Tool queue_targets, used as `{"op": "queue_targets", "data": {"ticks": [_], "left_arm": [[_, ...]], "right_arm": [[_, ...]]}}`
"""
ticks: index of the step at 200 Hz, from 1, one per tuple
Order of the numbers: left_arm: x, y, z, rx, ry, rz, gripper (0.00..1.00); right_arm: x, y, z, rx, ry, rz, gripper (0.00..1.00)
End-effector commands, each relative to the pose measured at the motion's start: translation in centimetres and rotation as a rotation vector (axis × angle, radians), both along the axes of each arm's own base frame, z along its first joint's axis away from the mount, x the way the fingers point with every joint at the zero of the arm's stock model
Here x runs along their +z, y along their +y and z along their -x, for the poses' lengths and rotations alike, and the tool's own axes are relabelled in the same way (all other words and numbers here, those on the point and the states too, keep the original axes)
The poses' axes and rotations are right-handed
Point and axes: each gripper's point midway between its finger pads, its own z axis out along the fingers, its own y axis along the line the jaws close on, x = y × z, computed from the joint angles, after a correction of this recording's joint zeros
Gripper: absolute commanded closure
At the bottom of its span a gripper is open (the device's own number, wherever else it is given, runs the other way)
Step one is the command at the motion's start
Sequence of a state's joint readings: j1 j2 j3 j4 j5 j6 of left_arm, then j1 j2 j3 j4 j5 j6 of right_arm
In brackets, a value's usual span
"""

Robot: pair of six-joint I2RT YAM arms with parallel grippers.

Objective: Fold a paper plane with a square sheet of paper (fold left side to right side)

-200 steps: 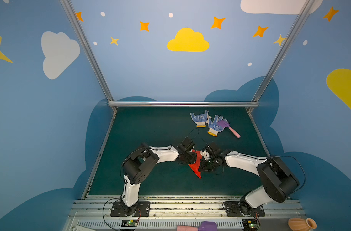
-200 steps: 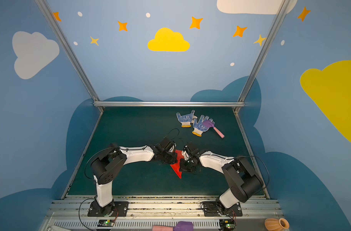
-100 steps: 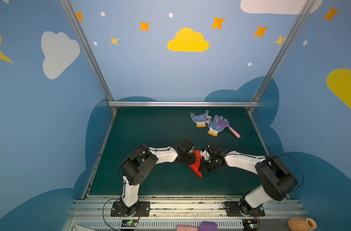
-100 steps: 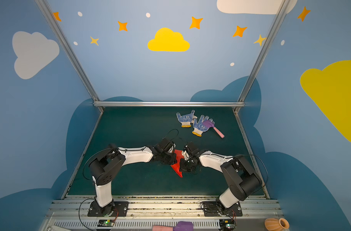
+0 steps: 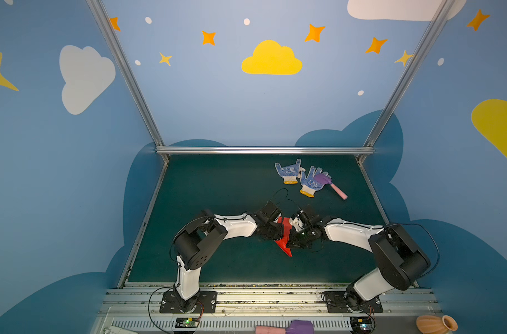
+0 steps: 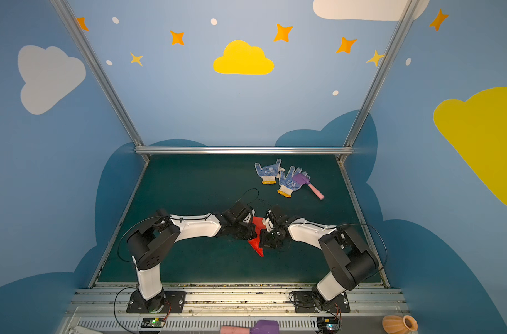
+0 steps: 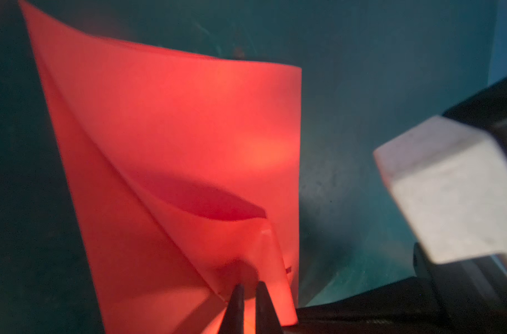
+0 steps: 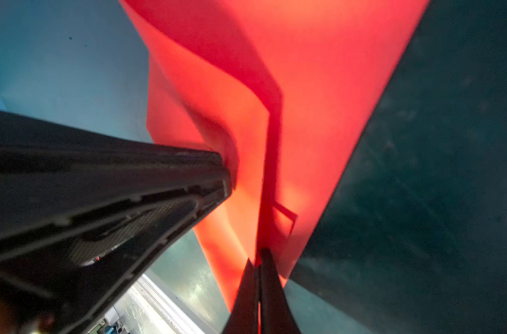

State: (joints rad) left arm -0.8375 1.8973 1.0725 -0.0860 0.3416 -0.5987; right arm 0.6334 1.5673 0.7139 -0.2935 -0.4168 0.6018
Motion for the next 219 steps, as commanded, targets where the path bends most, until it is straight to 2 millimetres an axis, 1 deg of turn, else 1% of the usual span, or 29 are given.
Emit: {"op": "queue_targets", "data": {"ticks": [1, 22, 36, 44, 55, 62, 74, 86, 100, 128, 159, 184, 210, 219], "left_arm": [[0.6, -0.7, 0.0, -0.029, -0.016, 0.016, 0.88], [0.1, -0.6, 0.1, -0.029, -0.007, 0.006, 0.88], [-0.5, -0.3, 0.2, -0.024, -0.001, -0.011, 0.88], [-0.7, -0.2, 0.3, -0.022, 0.001, -0.018, 0.89], [-1.1, 0.2, 0.4, -0.016, 0.006, -0.033, 0.9], [-1.3, 0.4, 0.5, -0.011, 0.008, -0.04, 0.91], [-1.6, 0.8, 0.6, -0.001, 0.01, -0.051, 0.92], [-1.8, 1.1, 0.7, 0.007, 0.011, -0.055, 0.93], [-2.0, 1.4, 0.8, 0.023, 0.013, -0.058, 0.94], [-2.1, 1.8, 1.1, 0.044, 0.014, -0.057, 0.94], [-2.1, 1.9, 1.2, 0.05, 0.005, -0.063, 0.95], [-2.1, 1.9, 1.1, 0.055, 0.004, -0.064, 0.95], [-2.0, 2.0, 1.0, 0.061, -0.002, -0.068, 0.95], [-1.9, 2.0, 1.0, 0.061, -0.004, -0.067, 0.95]], "right_arm": [[-0.8, -0.6, 0.3, 0.005, 0.0, 0.02, 0.96], [-0.4, -0.4, 0.3, 0.012, -0.007, 0.009, 0.95], [-0.1, -0.3, 0.3, 0.019, -0.016, -0.001, 0.91], [0.2, -0.2, 0.3, 0.022, -0.019, -0.007, 0.87], [0.5, -0.2, 0.3, 0.025, -0.026, -0.013, 0.75], [0.7, -0.2, 0.3, 0.026, -0.03, -0.016, 0.69], [1.2, -0.3, 0.4, 0.025, -0.035, -0.022, 0.65], [1.6, -0.3, 0.5, 0.022, -0.039, -0.03, 0.65], [2.0, -0.2, 0.7, 0.02, -0.043, -0.037, 0.65], [2.3, -0.1, 1.1, 0.023, -0.044, -0.042, 0.7], [2.0, 0.3, 1.6, 0.035, -0.039, -0.037, 0.74], [1.4, 0.5, 1.8, 0.041, -0.029, -0.025, 0.8], [1.0, 0.6, 1.8, 0.041, -0.026, -0.018, 0.91], [0.9, 0.5, 1.8, 0.04, -0.024, -0.011, 0.92]]}}
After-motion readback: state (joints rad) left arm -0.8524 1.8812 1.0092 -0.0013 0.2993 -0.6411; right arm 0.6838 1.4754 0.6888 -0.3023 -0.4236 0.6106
